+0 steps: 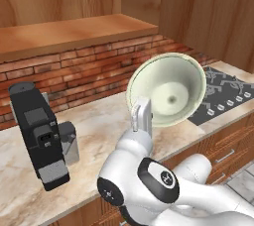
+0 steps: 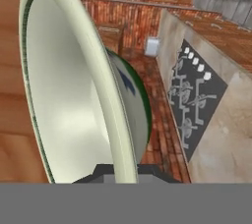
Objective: Move the bowls from the cabinet to the plates on the dining table.
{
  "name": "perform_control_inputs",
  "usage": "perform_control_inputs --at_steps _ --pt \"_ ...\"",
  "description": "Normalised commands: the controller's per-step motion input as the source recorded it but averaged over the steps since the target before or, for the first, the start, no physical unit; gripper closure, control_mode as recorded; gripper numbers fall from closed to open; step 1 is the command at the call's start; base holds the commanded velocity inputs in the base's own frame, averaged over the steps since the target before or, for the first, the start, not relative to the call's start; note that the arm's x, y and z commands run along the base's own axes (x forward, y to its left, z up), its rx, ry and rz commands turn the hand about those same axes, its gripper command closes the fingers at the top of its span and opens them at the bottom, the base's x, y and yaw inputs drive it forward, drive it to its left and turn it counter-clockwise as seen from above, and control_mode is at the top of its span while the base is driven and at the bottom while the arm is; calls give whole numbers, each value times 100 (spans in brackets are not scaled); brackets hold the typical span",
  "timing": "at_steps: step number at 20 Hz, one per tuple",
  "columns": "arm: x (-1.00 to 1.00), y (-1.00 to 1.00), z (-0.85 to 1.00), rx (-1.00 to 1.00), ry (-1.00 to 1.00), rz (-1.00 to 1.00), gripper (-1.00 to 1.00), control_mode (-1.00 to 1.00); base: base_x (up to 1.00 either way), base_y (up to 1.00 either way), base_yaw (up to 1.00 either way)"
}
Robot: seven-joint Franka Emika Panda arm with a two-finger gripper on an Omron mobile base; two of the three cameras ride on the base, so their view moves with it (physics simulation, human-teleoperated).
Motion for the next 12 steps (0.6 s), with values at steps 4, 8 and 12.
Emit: perform_control_inputs --at_steps 4,8,12 --pt "-12 -1 -47 12 0 2 100 -100 0 0 0" --pt "-4 -11 -38 18 0 3 100 -100 0 0 0" --pt "0 -11 -32 18 0 3 100 -100 0 0 0"
